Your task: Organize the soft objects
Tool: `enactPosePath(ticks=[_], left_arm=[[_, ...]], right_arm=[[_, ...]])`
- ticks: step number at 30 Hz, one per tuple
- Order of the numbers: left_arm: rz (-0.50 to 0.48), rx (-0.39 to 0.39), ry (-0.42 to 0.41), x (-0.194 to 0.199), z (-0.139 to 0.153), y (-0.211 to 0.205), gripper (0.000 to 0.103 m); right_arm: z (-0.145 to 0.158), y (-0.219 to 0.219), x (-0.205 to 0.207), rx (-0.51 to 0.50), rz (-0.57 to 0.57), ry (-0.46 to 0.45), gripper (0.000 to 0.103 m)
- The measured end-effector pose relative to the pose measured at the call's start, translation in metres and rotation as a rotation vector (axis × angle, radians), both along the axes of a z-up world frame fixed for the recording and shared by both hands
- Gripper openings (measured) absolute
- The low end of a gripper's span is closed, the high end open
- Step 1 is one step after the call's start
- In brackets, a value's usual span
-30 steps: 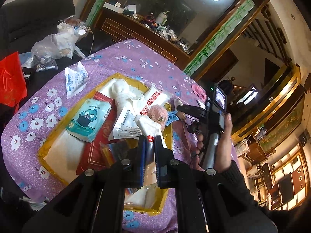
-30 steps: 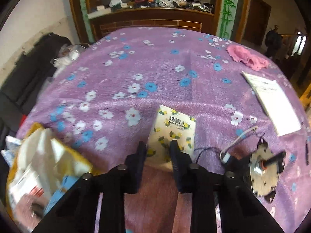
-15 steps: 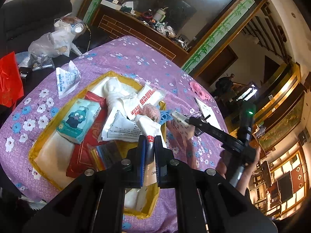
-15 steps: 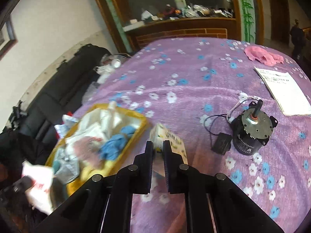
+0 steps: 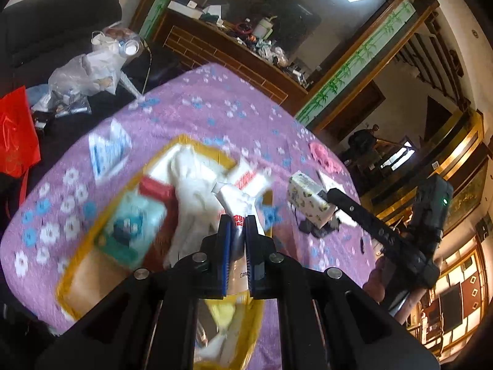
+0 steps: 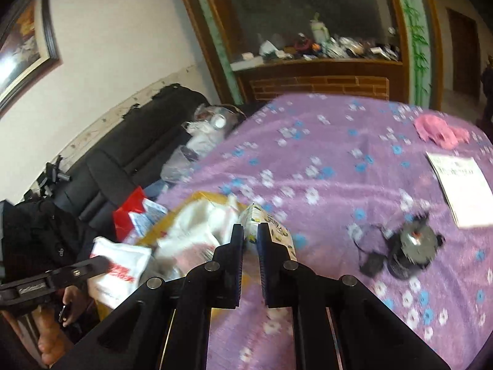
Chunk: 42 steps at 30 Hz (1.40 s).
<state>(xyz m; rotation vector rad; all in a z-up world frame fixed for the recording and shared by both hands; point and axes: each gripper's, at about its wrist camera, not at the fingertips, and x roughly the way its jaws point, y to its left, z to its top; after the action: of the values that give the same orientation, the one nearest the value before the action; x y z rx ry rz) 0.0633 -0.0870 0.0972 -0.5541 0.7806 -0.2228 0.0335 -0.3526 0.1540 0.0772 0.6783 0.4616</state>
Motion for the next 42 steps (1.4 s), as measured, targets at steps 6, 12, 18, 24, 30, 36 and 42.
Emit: enactPosePath(ticks=[6,12,18,24,30,36,42], left_arm=[[0.01,0.001,0.053,0.047,-0.015,0.013,0.006],[0.012,0.056,0.146,0.066,-0.048,0.008,0.012],[-0.016,0.055,0.132,0.056,-0.048,0.003,0.056],[0.062,0.194,0.018,0.0,-0.019,-0.017,0.08],[0.051,0.309,0.046,-0.049,-0.027,-0.056,0.08],[0.027,0.364,0.08,-0.077,-0.027,-0.079,0.08],[0.052,0.417,0.046,-0.102,-0.009,-0.095,0.08]], right_arm=[[0.002,0.048,0.015,-0.034,0.104,-0.038,0.009],[-0.04,0.095,0.04,-0.121,0.168,0.009,0.009],[-0.056,0.11,0.049,-0.147,0.174,0.024,0.022],[-0.045,0.059,0.01,0.074,0.119,0.027,0.068],[-0.072,0.016,-0.036,0.109,0.097,0.129,0.08],[-0.072,-0.014,-0.069,0.081,0.05,0.156,0.089],[-0.056,-0.027,-0.101,0.091,0.025,0.131,0.092]])
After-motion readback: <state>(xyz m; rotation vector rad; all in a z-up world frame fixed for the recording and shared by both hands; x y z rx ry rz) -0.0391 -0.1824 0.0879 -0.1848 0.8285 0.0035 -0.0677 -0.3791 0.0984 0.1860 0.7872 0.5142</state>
